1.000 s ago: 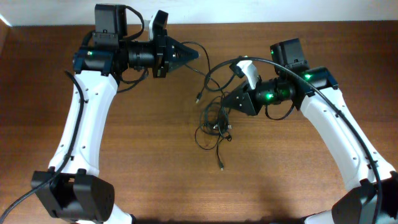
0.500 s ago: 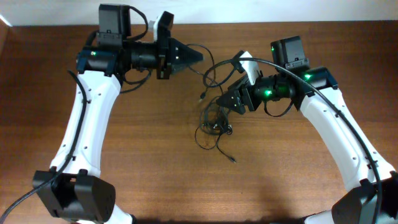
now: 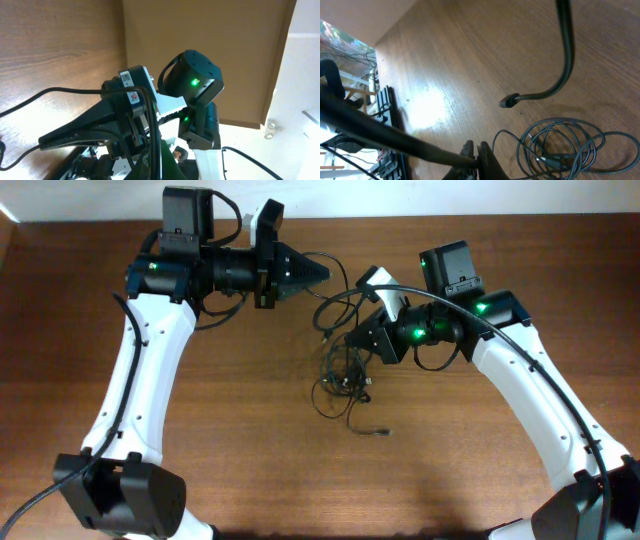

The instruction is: Untangle cables

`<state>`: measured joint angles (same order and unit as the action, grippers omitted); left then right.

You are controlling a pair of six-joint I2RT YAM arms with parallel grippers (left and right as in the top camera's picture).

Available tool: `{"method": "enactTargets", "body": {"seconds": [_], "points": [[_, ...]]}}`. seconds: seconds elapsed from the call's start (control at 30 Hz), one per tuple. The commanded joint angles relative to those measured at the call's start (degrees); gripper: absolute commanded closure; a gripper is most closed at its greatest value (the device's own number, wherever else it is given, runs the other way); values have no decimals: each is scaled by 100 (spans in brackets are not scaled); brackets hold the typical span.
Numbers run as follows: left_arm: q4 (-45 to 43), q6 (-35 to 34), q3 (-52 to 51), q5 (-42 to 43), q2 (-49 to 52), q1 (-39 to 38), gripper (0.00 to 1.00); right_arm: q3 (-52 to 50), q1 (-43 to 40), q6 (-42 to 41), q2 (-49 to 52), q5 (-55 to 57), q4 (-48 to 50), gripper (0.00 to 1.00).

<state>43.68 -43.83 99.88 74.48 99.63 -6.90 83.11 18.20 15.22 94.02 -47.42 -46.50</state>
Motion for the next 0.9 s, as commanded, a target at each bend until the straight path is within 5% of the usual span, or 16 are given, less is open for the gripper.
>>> {"method": "enactTargets", "body": {"seconds": [0.0, 0.13, 0.2, 0.23, 0.3, 0.33, 0.6, 0.87], "points": [[2, -28, 76, -269, -162, 9, 100, -17, 17, -17, -48, -219, -85, 96], [9, -17, 76, -1200, -162, 66, 100, -15, 17, -538, -201, -656, -76, 96], [13, 175, 76, -1565, -162, 68, 87, 24, 17, -997, -358, -664, -81, 96], [17, 299, 76, -1659, -162, 68, 63, 48, 17, -1189, -455, -664, -81, 96], [52, 555, 76, -1735, -162, 68, 30, 83, 17, -1401, -669, -691, -83, 96], [118, 758, 76, -1733, -162, 68, 2, 157, 15, -1628, -964, -704, -79, 96], [505, 1084, 76, -1731, -162, 68, 1, 866, 7, -2881, -1956, -426, 28, 96], [1285, 3003, 76, -1215, -162, -37, 1, 1248, 7, -4680, -2194, 623, 737, 96]]}}
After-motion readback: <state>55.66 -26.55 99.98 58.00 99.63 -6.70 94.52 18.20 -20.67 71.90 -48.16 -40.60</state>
